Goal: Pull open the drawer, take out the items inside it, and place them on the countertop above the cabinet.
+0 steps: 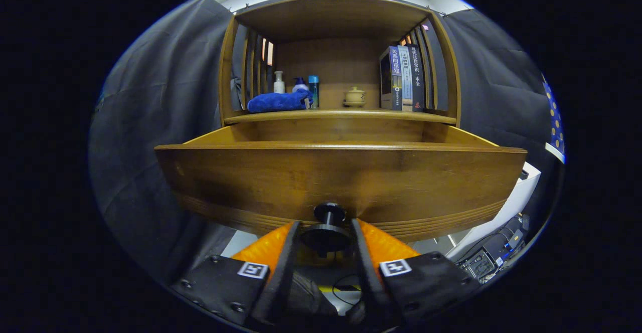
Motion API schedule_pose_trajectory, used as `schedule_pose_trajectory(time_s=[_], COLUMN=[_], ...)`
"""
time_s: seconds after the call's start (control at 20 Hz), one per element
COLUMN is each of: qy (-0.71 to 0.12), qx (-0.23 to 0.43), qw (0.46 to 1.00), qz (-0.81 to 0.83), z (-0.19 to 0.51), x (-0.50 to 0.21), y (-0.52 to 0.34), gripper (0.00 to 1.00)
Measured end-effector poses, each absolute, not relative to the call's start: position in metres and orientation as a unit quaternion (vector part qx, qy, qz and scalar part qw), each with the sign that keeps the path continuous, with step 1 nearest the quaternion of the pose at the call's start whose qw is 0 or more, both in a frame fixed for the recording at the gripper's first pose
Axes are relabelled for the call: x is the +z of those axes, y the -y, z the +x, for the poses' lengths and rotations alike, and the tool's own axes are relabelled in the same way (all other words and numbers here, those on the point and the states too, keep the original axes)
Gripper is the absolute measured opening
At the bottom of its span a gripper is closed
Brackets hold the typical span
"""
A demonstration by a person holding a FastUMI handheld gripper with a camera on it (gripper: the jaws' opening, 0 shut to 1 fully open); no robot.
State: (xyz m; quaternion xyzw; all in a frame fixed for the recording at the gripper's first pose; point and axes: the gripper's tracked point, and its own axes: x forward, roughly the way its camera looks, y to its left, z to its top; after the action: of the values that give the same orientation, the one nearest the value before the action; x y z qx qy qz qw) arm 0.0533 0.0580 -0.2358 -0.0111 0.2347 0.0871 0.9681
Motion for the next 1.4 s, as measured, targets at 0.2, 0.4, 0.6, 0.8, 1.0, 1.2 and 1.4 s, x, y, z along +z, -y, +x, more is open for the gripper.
schedule_pose_trajectory(time_s=[0.2, 0.4, 0.6, 0.8, 1.0, 1.2, 1.4], qy=[-0.215, -0.167, -0.096, -0.01, 0.007, -0.062, -0.214], qx=[0.108, 0.116, 0.082, 0.056, 0.068, 0.087, 0.116], qw=[0.971, 0.979, 0.992, 0.997, 0.997, 0.994, 0.97], qz=[-0.001, 0.022, 0.001, -0.048, -0.023, -0.005, 0.017], z=[0.048, 0.049, 0.062, 0.088, 0.142, 0.205, 0.222], x=[-0.217, -0.164, -0.082, 0.028, 0.104, 0.107, 0.013], y=[-0.06, -0.047, -0.015, 0.005, -0.005, -0.022, -0.05], gripper=[0.9, 0.98, 0.98, 0.97, 0.98, 0.98, 0.99])
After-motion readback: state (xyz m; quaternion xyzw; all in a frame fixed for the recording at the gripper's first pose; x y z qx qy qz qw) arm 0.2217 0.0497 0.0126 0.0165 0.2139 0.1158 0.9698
